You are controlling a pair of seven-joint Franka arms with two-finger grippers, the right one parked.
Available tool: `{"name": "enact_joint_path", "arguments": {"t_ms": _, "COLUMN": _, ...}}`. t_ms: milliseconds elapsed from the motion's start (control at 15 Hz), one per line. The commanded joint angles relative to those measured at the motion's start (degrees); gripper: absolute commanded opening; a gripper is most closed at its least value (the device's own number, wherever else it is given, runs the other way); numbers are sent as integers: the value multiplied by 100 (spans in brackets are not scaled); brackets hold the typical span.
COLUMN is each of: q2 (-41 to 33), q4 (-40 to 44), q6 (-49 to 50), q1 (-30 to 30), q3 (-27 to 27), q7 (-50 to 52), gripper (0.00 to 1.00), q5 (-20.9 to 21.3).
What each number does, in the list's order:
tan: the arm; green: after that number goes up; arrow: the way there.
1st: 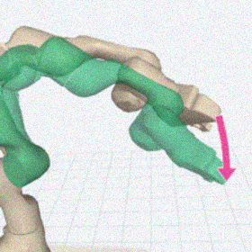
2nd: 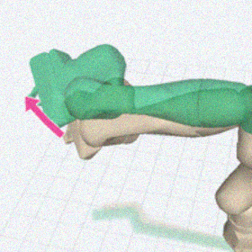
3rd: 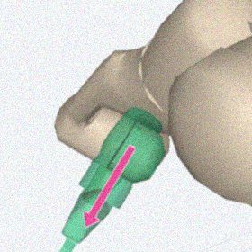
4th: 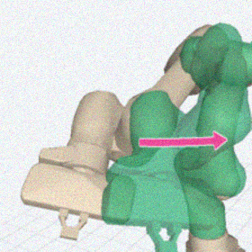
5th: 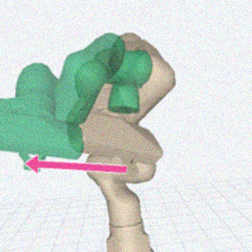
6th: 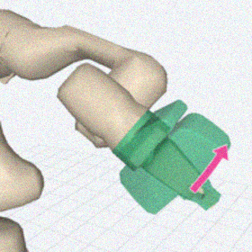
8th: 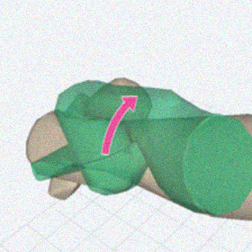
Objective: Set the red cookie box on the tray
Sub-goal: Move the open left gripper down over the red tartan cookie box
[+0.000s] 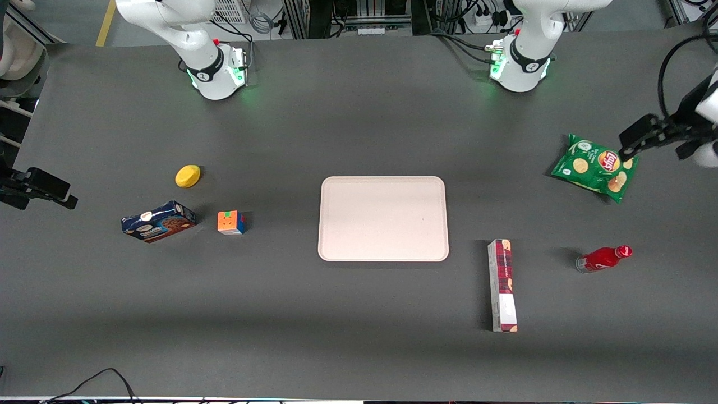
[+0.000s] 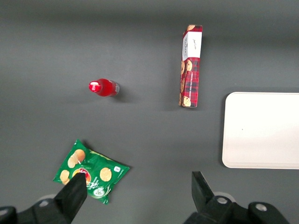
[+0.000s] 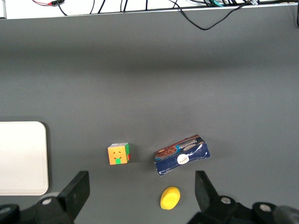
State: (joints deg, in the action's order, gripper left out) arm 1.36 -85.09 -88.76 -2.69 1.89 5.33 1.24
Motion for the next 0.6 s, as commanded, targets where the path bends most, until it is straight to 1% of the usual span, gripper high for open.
{"name": "enact_joint_path", "arguments": {"t_ms": 0, "q2": 566, "q4": 63, "q6": -474, "q1": -152, "q3": -13, "q7": -85, "gripper": 100, "q5": -44}}
{"name": "enact_joint_path", "arguments": {"t_ms": 267, "q2": 1269, "q4": 89, "q6": -1081, "q1": -240, "q3": 57, "q7": -94, "gripper": 100, "q5": -202}}
{"name": "enact_joint_path", "arguments": {"t_ms": 533, "q2": 2007, "q4": 80, "q6": -1836, "q1": -240, "q3": 242, "q7": -208, "gripper": 100, "q5": -159}}
